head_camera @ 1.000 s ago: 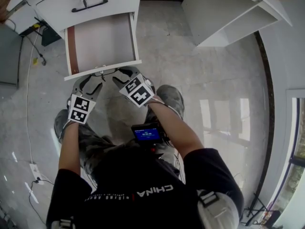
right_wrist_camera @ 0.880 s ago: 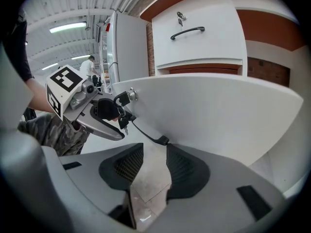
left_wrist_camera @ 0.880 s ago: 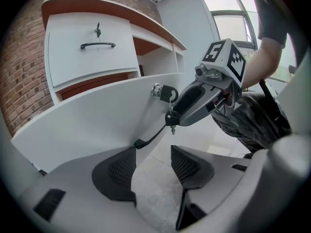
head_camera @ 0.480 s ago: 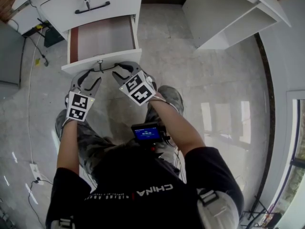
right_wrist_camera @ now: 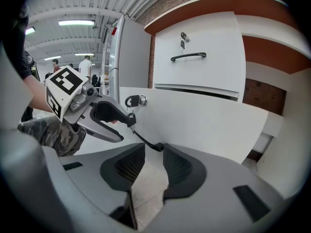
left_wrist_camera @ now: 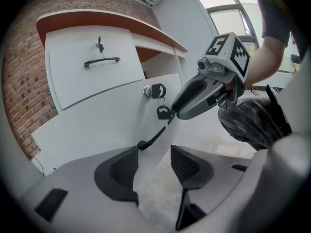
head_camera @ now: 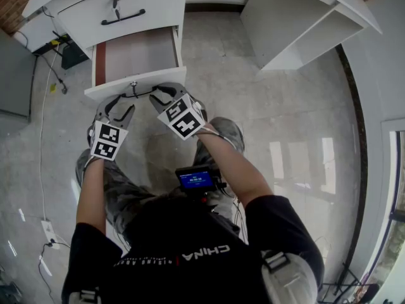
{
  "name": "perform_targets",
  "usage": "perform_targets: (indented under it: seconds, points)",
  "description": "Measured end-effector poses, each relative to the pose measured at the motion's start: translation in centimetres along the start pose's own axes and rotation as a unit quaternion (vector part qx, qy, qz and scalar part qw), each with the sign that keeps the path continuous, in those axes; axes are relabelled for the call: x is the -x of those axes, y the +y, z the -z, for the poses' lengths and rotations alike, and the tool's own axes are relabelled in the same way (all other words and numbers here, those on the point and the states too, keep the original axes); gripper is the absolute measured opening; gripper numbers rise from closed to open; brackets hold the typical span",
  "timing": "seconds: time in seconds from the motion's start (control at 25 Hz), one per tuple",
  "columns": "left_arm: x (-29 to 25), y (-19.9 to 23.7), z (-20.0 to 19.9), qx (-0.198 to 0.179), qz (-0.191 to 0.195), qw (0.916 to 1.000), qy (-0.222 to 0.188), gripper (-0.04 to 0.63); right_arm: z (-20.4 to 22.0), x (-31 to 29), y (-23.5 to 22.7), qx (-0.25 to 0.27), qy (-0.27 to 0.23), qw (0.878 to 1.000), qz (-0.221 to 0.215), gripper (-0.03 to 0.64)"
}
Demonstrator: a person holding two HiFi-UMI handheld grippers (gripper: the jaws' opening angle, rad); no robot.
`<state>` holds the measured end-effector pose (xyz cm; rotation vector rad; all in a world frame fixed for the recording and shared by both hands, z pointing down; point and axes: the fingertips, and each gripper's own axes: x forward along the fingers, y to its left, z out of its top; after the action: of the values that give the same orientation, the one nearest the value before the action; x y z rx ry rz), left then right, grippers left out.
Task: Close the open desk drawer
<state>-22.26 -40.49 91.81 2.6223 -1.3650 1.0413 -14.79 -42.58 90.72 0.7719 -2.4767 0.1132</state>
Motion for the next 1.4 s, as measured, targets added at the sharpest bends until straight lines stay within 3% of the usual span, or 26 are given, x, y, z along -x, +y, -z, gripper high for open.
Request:
perform_targets:
  seconds: [0.4,0.52,0.76,1.4]
  points:
    - [0.9,0.9,-1.0,-0.002,-0.029,0.9995,-0.015,0.198,-0.5,0.0,-0.5,0.003,-0.009,1.0,0.014,0.075]
    - [1.0,1.9,-1.2,0.001,-0.052,0.9984,-0.02,0.082,-0.2,0.1,-0.7,0.006,-0.006,1.0,0.013,0.071]
    - [0.2,2.4,-1.7,-0.01,-0.048,0.9985,-0.022,0.069,-0.5,-0.4,-1.8,0.002,-0.008,1.0,0.018,0.069]
    - [-4.1,7.5,-2.5,0.006,-0.056,0.9984,-0.006,0.067,-2.4,-4.8,-6.0,-0.005,0.004,1.0,0.023,0.066]
